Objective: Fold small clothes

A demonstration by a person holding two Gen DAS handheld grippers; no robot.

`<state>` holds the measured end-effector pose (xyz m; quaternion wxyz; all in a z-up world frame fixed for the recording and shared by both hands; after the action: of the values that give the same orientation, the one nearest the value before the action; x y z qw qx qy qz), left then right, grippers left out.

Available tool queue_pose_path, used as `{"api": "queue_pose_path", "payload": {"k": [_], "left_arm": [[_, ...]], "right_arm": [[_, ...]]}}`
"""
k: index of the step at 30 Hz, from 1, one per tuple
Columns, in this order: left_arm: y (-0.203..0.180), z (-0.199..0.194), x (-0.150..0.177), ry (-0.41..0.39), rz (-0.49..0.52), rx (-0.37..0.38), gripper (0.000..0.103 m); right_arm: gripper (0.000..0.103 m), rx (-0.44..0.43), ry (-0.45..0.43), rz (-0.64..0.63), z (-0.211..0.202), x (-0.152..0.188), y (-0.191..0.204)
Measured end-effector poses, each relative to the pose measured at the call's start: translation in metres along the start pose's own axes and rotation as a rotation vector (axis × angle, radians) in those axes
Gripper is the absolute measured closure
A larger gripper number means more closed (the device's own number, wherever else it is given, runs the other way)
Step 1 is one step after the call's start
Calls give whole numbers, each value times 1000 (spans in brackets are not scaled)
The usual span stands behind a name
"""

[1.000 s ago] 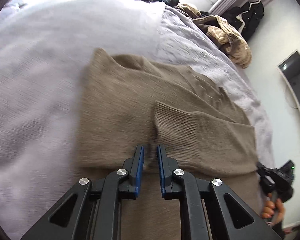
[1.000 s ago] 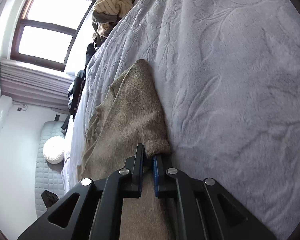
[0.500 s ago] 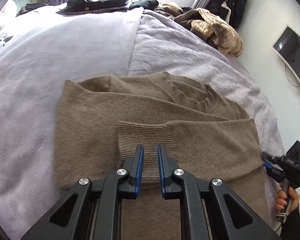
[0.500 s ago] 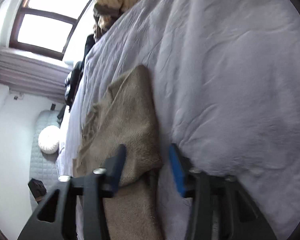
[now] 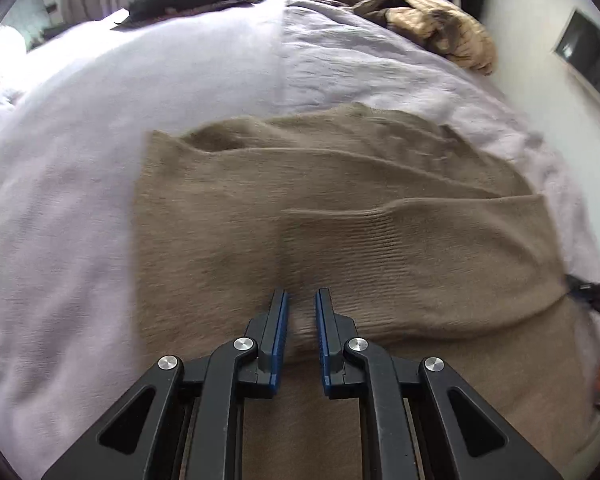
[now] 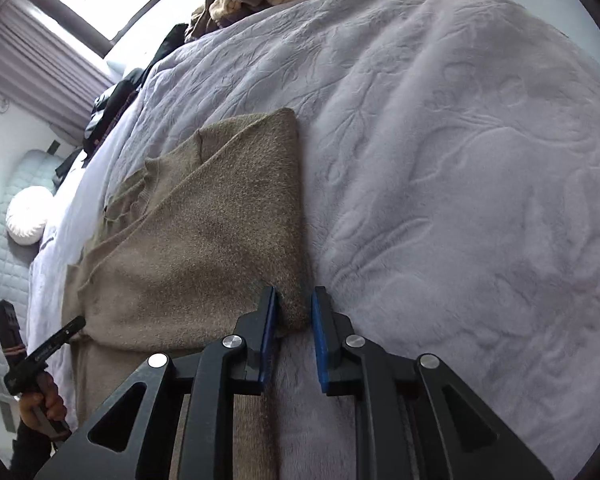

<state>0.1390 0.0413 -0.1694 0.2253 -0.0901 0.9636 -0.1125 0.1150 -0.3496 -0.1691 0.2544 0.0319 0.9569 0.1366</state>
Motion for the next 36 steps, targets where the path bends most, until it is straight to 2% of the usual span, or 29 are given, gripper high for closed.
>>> {"api": "queue_pose_path", "payload": {"k": [2, 4, 7, 11, 17, 25, 36], "left_arm": [[5, -7, -1, -3, -22, 14, 88], [8, -13, -3, -11, -51, 19, 88], [4, -21, -3, -36, -37, 3, 88], [-6, -26, 0, -55, 14, -31, 88], [-11, -29, 6, -50, 12, -29, 88], [-14, -27, 14, -47, 25, -36, 88], [-3, -16, 23, -10, 3, -46, 88]], "right_arm": [[84, 79, -34, -16, -16, -2, -5], [81, 64, -74, -27, -27, -8, 6], [81, 42, -98, -79, -33, -17, 28], [81, 41, -65, -164, -18, -18, 56], [82, 42, 27, -143, 16, 2, 53], [82, 59, 36, -131, -2, 17, 44], [77, 65, 49, -88, -6, 29, 35]]}}
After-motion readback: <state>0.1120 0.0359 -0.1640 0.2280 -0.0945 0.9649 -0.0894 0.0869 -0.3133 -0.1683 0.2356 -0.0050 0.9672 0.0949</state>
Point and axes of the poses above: each gripper's, at about its wrist camera, not at the fingertips, and z roughly the way its jaws point, y to its left, x to its underside, the point moved 10 cm from there along z, roughly the way its jaws point, and after that the axes turned 15 degrees about -z, right-handed, at the moved point
